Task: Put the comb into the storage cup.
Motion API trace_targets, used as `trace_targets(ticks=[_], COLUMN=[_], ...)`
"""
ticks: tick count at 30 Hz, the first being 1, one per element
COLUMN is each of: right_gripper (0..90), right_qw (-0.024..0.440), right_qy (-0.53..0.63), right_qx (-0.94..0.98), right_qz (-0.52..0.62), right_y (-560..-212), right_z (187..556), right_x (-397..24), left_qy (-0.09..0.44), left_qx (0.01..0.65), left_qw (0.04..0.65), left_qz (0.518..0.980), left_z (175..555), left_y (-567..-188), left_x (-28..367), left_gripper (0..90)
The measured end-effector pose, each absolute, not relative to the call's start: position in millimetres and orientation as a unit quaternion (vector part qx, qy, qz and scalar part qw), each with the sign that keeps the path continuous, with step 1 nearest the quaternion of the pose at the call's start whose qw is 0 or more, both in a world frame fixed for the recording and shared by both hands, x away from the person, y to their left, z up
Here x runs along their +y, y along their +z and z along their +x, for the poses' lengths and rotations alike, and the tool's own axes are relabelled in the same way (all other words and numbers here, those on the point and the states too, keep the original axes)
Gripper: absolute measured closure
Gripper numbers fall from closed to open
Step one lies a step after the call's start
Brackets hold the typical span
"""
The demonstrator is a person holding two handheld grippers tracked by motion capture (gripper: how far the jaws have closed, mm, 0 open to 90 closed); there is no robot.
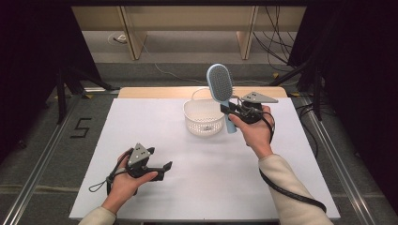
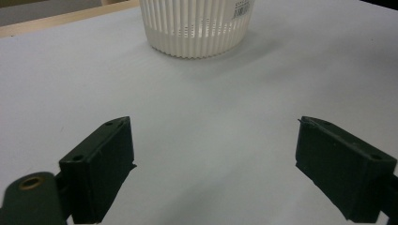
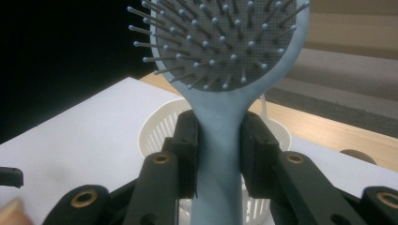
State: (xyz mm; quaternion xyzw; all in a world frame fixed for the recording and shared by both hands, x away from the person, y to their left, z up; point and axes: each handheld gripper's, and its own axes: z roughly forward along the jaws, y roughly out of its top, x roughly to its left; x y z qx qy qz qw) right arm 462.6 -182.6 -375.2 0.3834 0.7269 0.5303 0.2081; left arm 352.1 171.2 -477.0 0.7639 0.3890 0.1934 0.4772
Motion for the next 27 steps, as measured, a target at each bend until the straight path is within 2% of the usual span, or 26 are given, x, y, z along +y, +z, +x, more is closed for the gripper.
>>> trace_targets(ticks=[27], right_gripper=[71.0], right_qw=[0.207], right_qy=[0.533], right_qx=[0.723], right_qz=[0.387], right_y=[-371.5], right_z=[471.5], right_x=[-176.6], left_qy=[0.193], left_qx=[0.39], left_qw=[0.478], left_qz=[0.763], left_z=[352.1], left_y=[-477.0], left_x=[171.0], left_gripper=[11.3])
